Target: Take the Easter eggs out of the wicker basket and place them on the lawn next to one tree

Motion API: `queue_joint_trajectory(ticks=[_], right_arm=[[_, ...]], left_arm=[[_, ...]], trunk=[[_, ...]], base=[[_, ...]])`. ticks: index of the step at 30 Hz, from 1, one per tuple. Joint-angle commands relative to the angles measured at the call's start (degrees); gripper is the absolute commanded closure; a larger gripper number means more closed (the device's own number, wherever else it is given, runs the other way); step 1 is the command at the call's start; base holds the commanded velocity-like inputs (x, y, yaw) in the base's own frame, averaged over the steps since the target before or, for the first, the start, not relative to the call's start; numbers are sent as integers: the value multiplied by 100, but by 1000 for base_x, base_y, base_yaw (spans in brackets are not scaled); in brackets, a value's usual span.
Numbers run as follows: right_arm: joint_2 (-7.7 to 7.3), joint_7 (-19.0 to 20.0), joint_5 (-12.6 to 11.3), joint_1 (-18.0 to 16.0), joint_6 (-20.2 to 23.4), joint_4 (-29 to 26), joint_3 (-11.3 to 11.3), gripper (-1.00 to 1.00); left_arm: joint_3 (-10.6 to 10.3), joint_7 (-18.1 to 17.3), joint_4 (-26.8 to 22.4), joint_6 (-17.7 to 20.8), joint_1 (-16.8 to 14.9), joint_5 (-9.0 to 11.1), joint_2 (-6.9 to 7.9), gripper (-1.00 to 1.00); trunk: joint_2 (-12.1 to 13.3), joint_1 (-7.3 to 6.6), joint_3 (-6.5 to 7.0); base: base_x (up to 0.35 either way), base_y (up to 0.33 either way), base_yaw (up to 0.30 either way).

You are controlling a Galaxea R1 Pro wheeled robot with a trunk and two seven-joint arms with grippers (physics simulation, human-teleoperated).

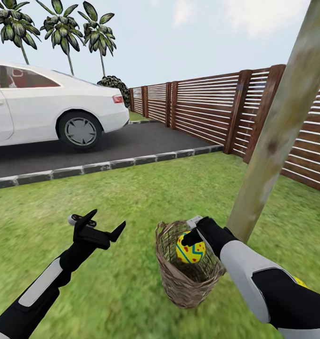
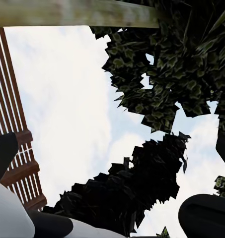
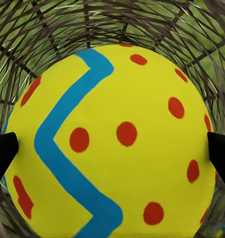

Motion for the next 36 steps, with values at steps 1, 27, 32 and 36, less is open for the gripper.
queue_joint_trajectory(ticks=[1,27,32,36], right_arm=[[-8,42,60,-1,22,-10,8,100],[-711,2859,94,-1,875,-1785,5,100],[-1107,4168,53,-1,876,-2387,-18,100],[-1223,4837,46,48,838,-2833,-31,100]], left_arm=[[-17,-14,2,22,-5,25,6,-100],[-17,-5,-31,13,-5,-3,-4,-100],[-17,7,-20,7,-5,-17,-13,-100],[-17,26,-32,-1,-5,-27,-35,-100]], trunk=[[39,-24,13],[1082,-595,480],[1283,-704,569],[1443,-792,641]], base=[[0,0,0],[-75,0,0],[-338,0,0],[-338,0,0]])
